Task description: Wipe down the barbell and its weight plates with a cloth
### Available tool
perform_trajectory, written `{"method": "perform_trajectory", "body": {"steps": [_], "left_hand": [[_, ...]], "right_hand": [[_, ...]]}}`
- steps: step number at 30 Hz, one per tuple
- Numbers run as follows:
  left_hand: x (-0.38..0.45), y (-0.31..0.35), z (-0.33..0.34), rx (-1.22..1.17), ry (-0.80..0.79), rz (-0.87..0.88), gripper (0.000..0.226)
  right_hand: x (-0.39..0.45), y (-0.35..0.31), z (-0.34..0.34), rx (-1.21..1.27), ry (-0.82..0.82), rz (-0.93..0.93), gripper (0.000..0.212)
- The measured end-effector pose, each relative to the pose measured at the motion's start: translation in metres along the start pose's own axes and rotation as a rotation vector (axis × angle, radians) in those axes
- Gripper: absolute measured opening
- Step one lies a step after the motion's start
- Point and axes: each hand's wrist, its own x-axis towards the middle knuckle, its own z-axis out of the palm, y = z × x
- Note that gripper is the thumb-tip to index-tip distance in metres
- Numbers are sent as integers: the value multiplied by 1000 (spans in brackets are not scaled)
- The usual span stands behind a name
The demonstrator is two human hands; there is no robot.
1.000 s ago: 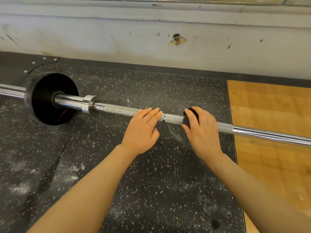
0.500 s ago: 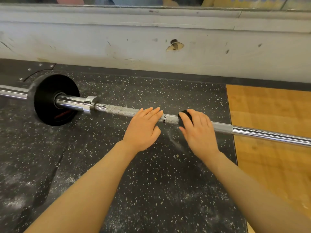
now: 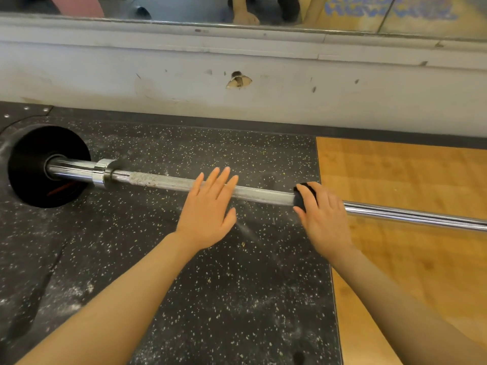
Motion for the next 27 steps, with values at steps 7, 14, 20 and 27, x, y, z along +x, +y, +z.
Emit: {"method": "perform_trajectory", "body": {"steps": [7,14,20,27], "left_hand": [[29,57,19,10,-93,87,67],[29,56,17,2,-63,94,65],[26,58,20,-15,-7,93,63],[23,66,20,-24,-11,61,66]], "right_hand": [[-6,3,-4,6,24,-11,45],[-3,8,3,27,74,-59,38],[-23,55,-8,2,33,47,42],[-39,80,-21,14,5,153,43]]}}
